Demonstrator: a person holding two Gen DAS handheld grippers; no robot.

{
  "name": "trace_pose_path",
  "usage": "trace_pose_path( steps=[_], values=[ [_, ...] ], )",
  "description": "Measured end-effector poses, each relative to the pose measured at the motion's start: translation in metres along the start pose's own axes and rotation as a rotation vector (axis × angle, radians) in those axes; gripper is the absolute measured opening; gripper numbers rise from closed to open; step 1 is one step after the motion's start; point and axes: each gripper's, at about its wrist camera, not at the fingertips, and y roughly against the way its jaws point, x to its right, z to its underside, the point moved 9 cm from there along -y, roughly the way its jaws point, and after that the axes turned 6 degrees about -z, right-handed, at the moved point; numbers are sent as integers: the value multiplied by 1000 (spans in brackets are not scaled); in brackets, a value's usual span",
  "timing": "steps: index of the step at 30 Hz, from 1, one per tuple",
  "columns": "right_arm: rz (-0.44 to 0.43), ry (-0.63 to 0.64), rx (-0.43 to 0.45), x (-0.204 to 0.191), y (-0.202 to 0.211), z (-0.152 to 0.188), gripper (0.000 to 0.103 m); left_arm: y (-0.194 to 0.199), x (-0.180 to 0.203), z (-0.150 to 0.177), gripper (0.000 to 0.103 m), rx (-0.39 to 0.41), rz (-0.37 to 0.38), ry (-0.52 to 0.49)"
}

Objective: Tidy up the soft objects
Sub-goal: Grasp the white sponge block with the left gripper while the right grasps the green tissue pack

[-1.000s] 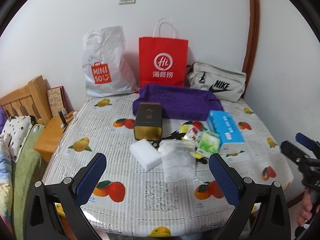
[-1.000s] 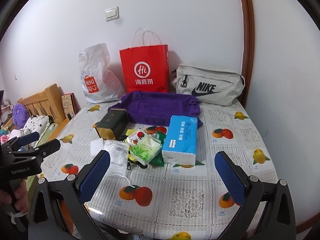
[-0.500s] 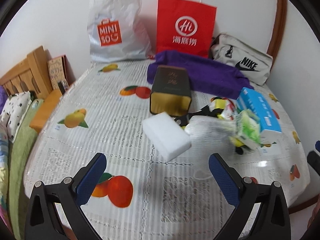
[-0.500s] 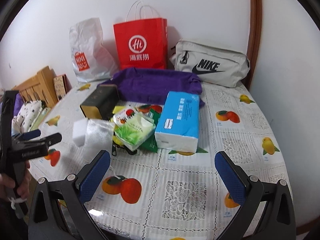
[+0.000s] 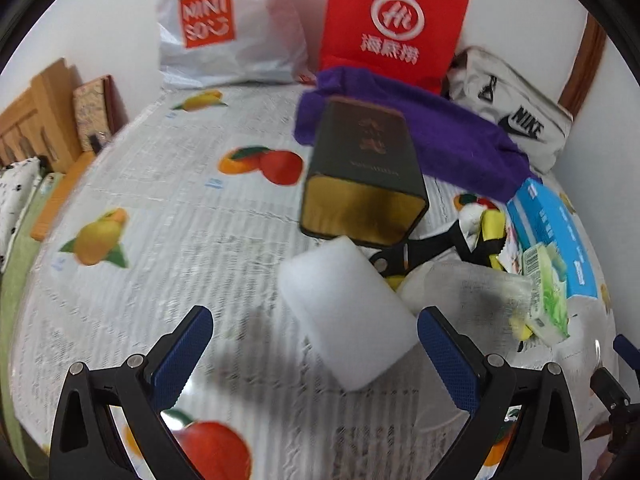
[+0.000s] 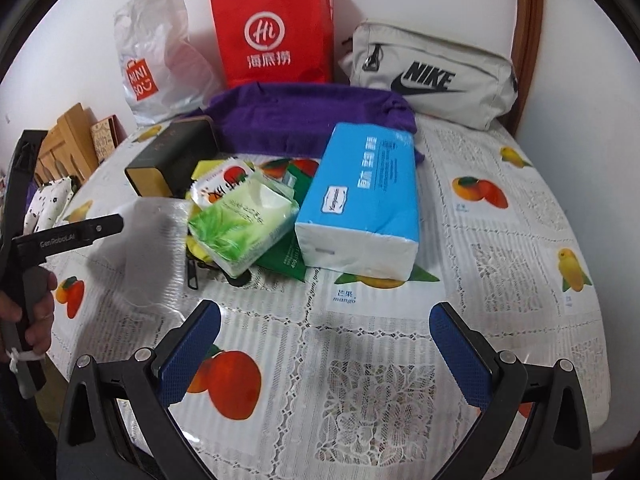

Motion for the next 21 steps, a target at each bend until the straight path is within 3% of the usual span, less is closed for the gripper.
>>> trace_pose_path(
  steps=[6, 14, 21],
  values=[
    [-5, -9, -30, 3, -12, 3, 103, -15, 6, -8, 102, -31, -5, 1],
    [-23, -10, -42, 3, -16, 3, 103, -12, -14, -1, 102, -53, -85, -28],
    [-56, 1, -25, -6, -13, -5, 103, -11, -14, 9, 103, -92, -75, -21]
  ],
)
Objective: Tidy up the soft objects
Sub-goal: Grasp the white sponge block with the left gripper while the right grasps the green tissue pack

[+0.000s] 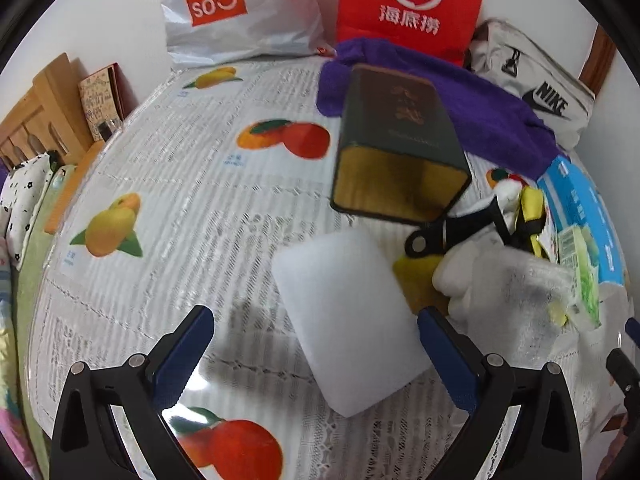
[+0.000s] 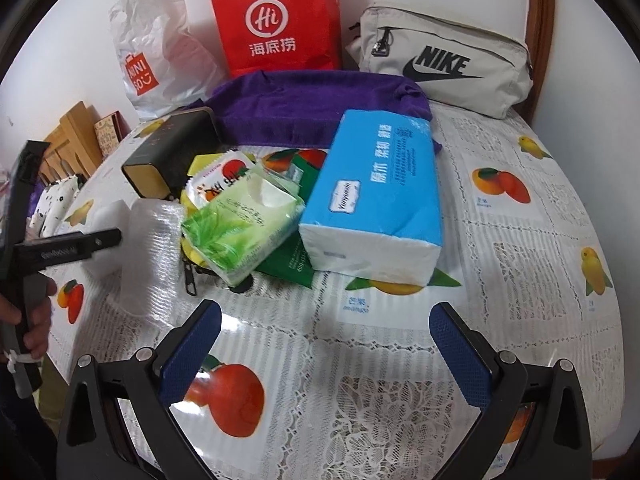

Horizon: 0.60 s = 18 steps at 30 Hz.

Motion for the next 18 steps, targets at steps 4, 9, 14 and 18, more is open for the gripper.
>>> trace_pose_path(
  steps=[4, 9, 14, 18],
  values=[
    [-9, 20, 0, -6, -1, 0, 103, -10, 9, 3, 99, -17, -14, -13],
    [-17, 23, -6, -8, -2, 0, 103, -9, 12, 1, 69, 19, -24, -40],
    [-26, 33, -1, -14, -3, -4, 103, -3, 9, -2, 44, 38, 21, -29],
    [-33, 44, -5, -21, -7, -5, 103, 1, 12, -2, 31, 52, 83, -31]
  ],
)
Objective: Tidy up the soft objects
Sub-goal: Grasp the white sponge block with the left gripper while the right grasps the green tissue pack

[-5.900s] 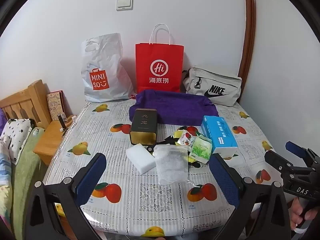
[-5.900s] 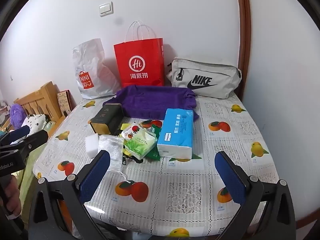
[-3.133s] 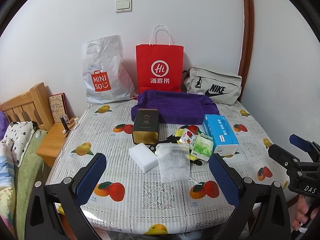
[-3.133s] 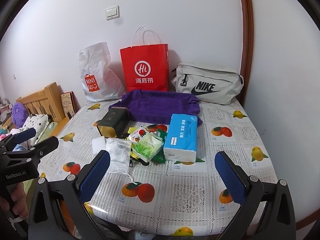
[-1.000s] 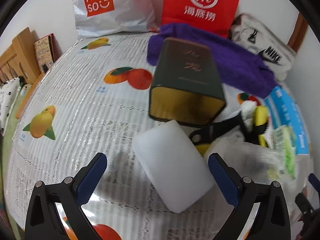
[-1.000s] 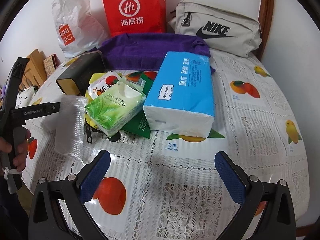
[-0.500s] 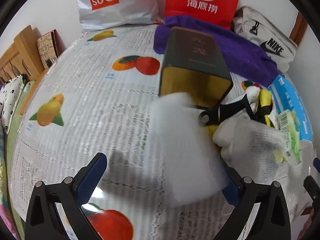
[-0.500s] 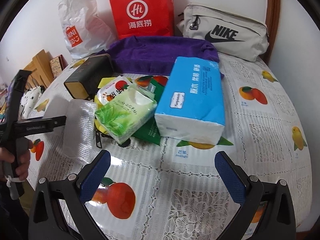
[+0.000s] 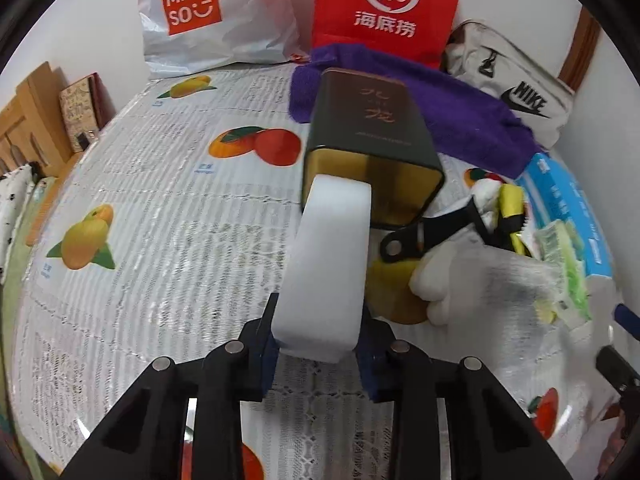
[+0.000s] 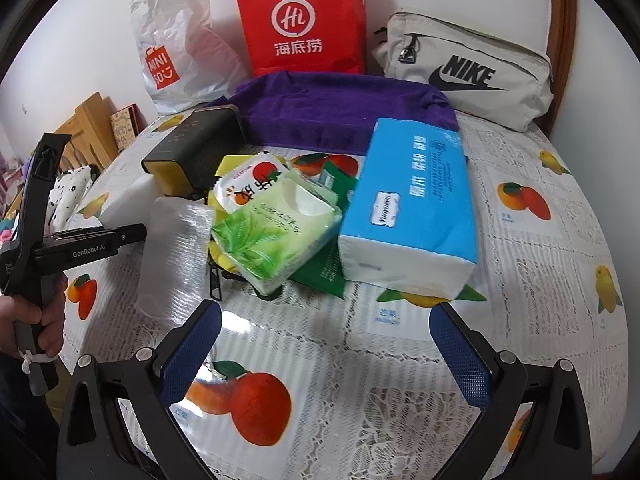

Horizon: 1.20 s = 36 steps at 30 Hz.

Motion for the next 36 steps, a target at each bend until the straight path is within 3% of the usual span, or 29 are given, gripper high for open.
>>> trace_pose_path(
  steps=[7, 17, 22, 29, 31, 36],
  values=[
    [-4, 21, 41, -9, 0, -11, 99, -1, 2, 3, 31, 35, -36, -43],
    [-9, 73, 105, -29, -5, -31, 89, -2, 2, 2, 31, 147, -70, -48],
    [-7, 119, 85, -43, -19, -29, 74, -2, 1, 2, 31, 145, -51, -33],
    [28, 172, 69, -49, -34, -25, 62, -3, 1, 3, 31, 144, -62, -41],
    [54, 179, 60, -46, -38, -24, 50, -3, 2, 3, 31, 144, -55, -37],
    [49, 169, 83, -42, -30, -24, 34, -3, 3, 3, 32, 144, -57, -38]
  ],
)
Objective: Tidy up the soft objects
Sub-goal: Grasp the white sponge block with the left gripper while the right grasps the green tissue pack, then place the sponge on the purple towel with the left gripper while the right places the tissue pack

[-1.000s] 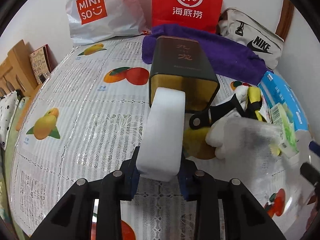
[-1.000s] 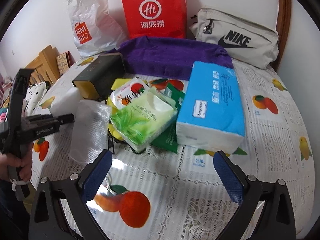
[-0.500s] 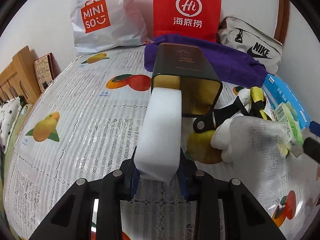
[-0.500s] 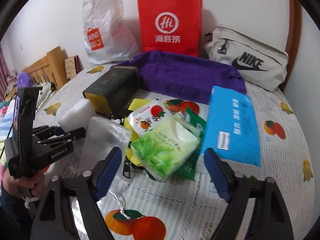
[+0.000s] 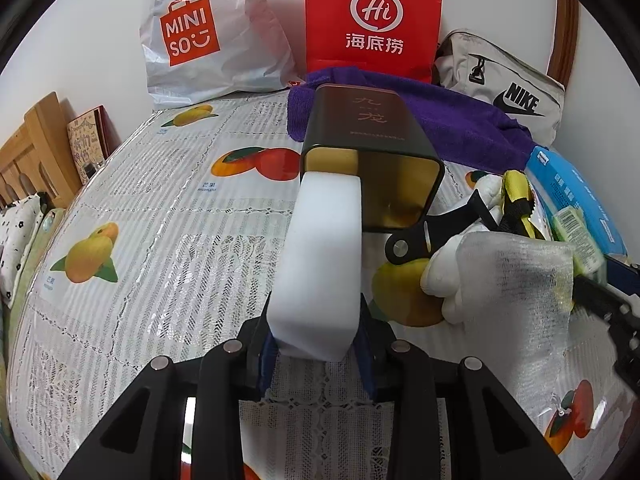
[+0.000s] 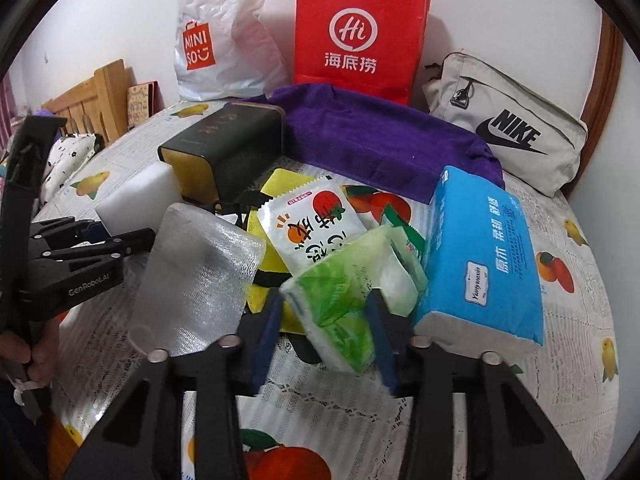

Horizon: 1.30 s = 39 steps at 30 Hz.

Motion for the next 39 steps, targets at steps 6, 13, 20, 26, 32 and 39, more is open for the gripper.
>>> trace_pose_path(
  steps=[6, 13, 20, 26, 32, 39],
  values=[
    [-40, -41, 30, -1, 20, 1, 30, 0, 0, 0, 32, 0, 0, 1],
    [-73, -49, 50, -2, 32, -3, 25, 1, -2, 0, 29, 2, 3, 18],
    [-102, -42, 91, -3, 53, -13, 25, 13, -11, 0, 28, -7, 15, 51],
    [-122, -27, 106, -6, 63, -23, 25, 32, -19, -6, 28, -7, 46, 80],
    [-121, -8, 124, -1, 72, -39, 25, 53, -24, -24, 28, 7, 82, 103],
    [-89, -6, 125, 23, 69, -62, 25, 65, -24, -60, 28, 30, 70, 102]
  ],
)
